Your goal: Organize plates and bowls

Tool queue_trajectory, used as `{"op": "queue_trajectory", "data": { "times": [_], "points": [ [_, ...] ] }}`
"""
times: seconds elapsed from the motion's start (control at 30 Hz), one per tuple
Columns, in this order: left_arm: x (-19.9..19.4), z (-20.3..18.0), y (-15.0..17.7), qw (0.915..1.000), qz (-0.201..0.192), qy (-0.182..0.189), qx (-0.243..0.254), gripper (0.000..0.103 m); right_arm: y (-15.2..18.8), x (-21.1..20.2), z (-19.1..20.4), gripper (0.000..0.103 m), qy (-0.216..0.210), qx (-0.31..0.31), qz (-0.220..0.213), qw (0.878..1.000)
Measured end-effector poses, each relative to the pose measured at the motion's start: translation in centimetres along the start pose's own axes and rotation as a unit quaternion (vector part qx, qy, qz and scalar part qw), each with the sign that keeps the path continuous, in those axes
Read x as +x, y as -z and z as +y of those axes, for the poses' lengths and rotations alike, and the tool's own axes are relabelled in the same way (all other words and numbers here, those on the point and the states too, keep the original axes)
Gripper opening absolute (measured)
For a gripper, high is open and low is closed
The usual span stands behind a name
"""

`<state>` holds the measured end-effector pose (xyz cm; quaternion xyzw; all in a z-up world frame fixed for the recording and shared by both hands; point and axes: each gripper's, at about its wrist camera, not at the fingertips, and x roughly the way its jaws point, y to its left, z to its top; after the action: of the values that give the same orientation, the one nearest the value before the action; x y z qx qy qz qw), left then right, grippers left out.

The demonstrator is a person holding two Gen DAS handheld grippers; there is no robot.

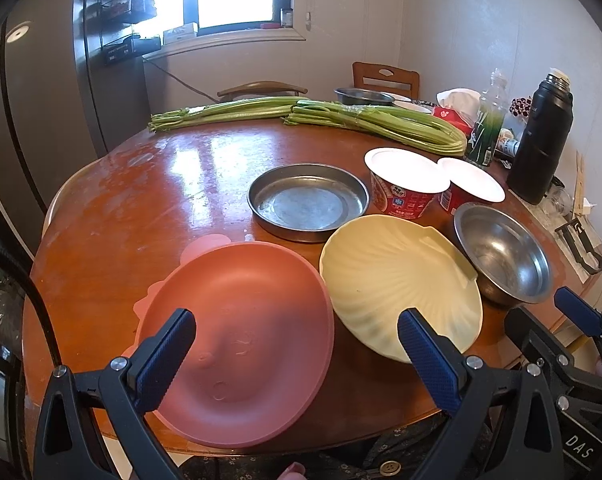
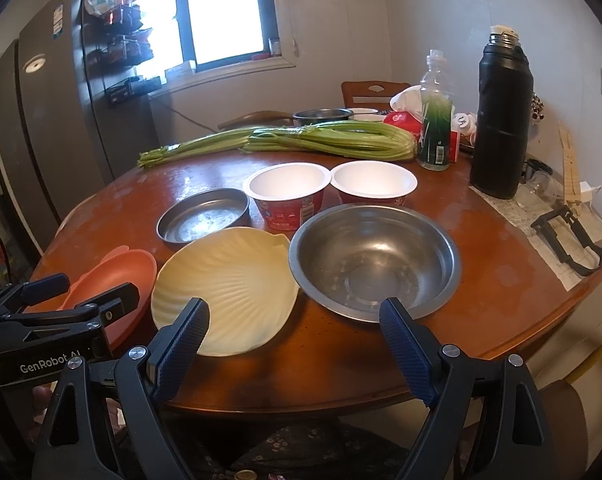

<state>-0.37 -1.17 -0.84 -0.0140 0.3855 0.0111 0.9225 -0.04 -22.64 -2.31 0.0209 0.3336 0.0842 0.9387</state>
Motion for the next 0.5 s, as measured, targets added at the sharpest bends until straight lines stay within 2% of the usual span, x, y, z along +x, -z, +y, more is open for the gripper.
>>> {"op": "queue_trajectory", "data": {
  "times": [0.5],
  "points": [
    [-0.02, 0.29, -0.09, 1.0, 0.0, 0.0, -0.001, 0.102, 0.05, 0.23, 0.11, 0.088, 0.003, -0.005, 0.001, 1.0]
  ]
}}
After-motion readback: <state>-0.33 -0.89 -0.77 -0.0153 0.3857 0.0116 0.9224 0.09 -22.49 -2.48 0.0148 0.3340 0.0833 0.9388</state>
